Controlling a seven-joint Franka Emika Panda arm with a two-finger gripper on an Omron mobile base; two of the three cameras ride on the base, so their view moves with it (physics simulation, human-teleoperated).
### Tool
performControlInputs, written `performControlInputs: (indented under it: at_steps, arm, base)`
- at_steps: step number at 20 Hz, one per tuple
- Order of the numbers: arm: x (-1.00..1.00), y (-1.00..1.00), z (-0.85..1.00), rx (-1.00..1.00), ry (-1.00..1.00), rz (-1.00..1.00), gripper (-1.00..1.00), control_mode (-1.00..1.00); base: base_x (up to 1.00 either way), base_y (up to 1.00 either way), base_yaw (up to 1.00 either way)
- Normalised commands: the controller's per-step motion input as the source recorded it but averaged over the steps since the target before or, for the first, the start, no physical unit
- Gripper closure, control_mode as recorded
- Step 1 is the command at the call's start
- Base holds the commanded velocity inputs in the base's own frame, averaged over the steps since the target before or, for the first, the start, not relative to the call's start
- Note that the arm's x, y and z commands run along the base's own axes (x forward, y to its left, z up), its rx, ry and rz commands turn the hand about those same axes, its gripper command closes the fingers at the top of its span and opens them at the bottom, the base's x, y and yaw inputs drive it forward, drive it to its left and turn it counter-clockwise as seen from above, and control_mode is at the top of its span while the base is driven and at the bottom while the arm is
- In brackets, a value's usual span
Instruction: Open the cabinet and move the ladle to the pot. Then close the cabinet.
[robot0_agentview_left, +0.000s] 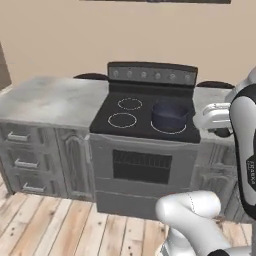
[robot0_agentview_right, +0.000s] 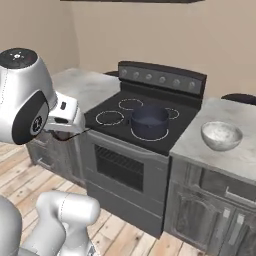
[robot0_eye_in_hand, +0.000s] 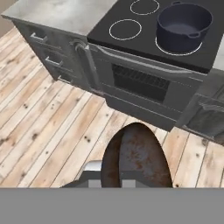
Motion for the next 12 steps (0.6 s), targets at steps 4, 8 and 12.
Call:
performControlInputs:
  at_steps: [4,8,12]
  arm:
    - [0.0,0.0,0.0,0.0,0.0,0.0,1.0,1.0]
    - [0.0,0.0,0.0,0.0,0.0,0.0,1.0,1.0]
    - [0.0,0.0,0.0,0.0,0.0,0.0,1.0,1.0]
  base:
    - [0.0,-0.14,-0.78]
    - [0.03,0.03,-0.66]
    - [0.49,0.48,-0.2]
